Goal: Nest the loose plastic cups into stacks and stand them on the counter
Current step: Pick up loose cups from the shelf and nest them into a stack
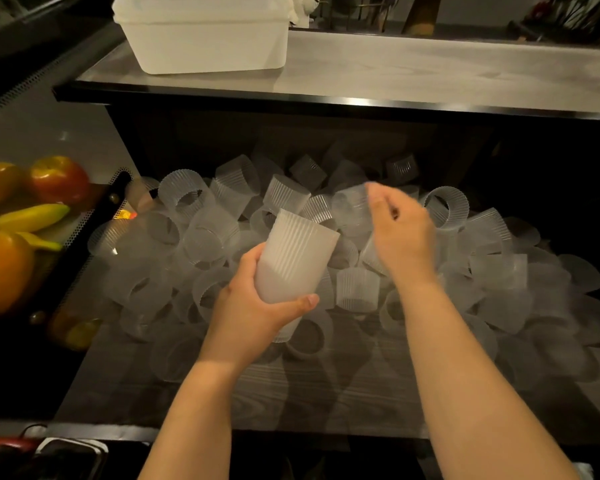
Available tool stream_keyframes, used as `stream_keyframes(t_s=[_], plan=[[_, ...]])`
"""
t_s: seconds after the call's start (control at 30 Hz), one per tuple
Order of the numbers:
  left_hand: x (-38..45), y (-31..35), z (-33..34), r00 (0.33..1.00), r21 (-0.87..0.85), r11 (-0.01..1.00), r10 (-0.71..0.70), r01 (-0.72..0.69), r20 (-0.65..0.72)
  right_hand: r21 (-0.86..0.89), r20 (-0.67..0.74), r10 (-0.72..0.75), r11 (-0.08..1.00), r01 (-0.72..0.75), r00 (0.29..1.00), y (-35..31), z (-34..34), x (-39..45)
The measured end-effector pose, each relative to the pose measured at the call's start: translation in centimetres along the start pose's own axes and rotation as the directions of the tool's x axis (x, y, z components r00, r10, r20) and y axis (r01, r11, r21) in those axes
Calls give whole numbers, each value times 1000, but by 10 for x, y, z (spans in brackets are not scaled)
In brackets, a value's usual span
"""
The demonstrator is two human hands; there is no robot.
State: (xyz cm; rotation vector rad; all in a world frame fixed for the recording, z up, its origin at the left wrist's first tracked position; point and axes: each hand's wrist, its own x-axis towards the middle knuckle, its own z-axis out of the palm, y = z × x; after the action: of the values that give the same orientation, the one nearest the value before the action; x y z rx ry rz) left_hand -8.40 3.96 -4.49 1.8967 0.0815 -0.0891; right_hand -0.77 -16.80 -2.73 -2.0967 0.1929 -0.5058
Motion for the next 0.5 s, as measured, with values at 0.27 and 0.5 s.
stream_keyframes(t_s=[0.27, 0.5], plan=[[-7, 14, 8, 998, 61, 998, 22, -25, 58, 370, 18, -128, 922, 112, 992, -34, -44, -12], [-17, 21, 10, 994, 93, 994, 39, -49, 105, 374, 166, -146, 924, 75, 975, -47, -47, -23]])
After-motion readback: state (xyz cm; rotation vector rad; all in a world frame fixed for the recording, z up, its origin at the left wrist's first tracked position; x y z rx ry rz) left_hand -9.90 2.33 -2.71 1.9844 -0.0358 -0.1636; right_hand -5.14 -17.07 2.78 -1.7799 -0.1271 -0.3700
